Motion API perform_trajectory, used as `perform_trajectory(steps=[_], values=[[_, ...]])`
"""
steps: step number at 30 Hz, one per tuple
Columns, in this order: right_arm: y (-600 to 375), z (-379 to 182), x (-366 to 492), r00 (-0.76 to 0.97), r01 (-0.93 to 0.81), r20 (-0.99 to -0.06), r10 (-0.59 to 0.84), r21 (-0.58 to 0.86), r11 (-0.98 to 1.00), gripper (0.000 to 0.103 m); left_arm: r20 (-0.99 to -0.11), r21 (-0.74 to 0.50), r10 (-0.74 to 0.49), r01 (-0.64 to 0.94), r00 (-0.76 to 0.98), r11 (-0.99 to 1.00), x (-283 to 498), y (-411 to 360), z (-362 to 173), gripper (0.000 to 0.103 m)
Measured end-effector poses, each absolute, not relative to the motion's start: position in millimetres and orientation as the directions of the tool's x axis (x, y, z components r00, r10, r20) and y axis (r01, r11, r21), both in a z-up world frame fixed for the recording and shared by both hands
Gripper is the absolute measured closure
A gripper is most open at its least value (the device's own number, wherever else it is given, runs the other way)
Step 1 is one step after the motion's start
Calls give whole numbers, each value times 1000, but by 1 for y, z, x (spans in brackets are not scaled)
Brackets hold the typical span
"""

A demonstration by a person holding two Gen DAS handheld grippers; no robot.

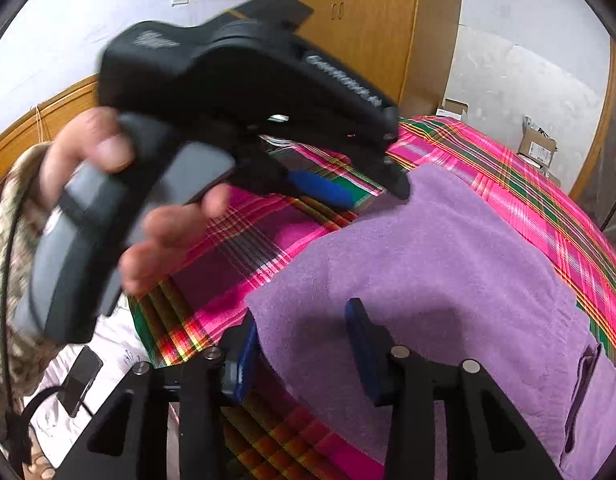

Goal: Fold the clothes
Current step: 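Grasp the purple garment's end with the left tool while the right tool grasps beside it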

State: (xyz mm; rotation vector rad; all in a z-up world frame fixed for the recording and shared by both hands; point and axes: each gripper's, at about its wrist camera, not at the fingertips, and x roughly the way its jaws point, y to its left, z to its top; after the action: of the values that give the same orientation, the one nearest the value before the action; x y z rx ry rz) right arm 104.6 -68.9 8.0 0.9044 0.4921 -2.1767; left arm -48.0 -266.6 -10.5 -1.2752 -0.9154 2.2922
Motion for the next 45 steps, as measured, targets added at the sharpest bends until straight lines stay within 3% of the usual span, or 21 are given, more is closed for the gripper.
perform_trajectory(steps=[8,15,17,32,45], values=[[-66,9,102,-496,743,-721,-483,-64,-666,77,-625,-690,632,-55,-458,-722,-88,-254,-9,52],[-65,11,100,-487,748,-711,-507,-40,-663,85,-618,-701,647,-59,-447,-711,-87,-255,-13,82],[-66,12,99,-487,748,-709,-510,-37,-663,86,-610,-708,653,-60,-450,-703,-85,-257,-12,85],[-69,10,95,-459,752,-700,-547,22,-658,87,-606,-709,640,-43,-472,-704,-84,-267,-17,85],[-33,51,106,-506,745,-591,-629,69,-664,87,-607,-667,599,-77,-522,-741,-69,-241,40,87]])
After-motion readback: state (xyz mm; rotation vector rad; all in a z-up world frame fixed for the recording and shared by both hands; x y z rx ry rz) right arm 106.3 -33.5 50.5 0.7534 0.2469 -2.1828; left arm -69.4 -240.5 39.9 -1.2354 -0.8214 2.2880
